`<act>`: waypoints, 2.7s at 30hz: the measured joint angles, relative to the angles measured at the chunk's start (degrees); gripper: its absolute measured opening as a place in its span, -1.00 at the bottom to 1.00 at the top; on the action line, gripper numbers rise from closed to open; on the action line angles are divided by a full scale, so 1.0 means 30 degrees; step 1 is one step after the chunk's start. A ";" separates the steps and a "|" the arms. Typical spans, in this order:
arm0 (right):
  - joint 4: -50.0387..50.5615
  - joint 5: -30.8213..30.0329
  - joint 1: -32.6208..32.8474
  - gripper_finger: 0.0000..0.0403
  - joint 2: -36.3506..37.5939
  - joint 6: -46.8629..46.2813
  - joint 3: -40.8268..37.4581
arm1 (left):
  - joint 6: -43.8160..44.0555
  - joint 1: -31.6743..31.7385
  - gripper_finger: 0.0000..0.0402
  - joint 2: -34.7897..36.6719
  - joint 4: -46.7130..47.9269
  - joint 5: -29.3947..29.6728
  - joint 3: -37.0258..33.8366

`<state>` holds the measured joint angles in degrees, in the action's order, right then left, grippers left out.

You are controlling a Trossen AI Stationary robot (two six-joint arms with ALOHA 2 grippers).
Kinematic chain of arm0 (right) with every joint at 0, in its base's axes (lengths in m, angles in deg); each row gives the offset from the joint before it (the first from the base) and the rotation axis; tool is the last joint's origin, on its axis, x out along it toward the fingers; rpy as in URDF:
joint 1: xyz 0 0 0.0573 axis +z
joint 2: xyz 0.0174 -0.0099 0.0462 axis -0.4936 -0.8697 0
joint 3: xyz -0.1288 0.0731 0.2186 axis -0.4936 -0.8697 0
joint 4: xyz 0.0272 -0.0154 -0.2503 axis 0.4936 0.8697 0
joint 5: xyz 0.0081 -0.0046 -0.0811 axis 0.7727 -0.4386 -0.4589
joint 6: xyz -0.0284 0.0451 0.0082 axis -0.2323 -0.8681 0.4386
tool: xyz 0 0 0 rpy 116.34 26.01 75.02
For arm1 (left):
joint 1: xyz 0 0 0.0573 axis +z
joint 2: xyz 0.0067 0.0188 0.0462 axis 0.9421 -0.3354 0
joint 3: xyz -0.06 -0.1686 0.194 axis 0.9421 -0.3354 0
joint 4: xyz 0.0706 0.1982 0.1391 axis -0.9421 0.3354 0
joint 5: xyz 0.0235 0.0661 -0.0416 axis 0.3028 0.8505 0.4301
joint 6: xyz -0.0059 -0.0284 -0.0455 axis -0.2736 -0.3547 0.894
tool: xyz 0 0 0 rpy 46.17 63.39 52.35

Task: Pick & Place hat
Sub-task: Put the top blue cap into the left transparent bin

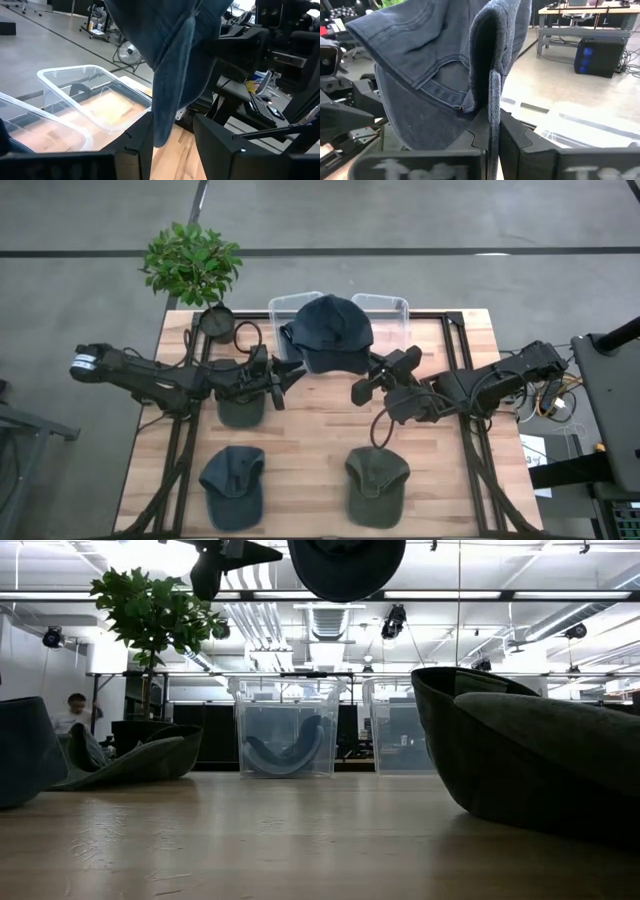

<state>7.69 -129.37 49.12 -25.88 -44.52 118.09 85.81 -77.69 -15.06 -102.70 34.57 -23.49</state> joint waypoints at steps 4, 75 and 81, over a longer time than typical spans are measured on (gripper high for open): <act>-0.0080 -0.0007 -0.0197 -0.94 0.0000 0.0308 0.0000 | -0.0154 0.0000 -0.35 0.0000 -0.0049 0.0005 0.0000; 0.9981 0.9176 -0.0542 -0.33 0.0119 0.1236 -0.1370 | -0.1333 0.0146 -0.98 0.1077 -0.7233 -0.6228 -0.0029; 0.9770 0.9550 -0.0564 -0.40 0.1570 0.1366 -0.3013 | -0.0189 0.0146 -0.98 0.1086 -1.0234 -0.8921 -0.0029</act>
<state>37.00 -100.72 47.42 -21.17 -40.42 109.05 85.24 -77.26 -11.80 -133.41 7.81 -23.58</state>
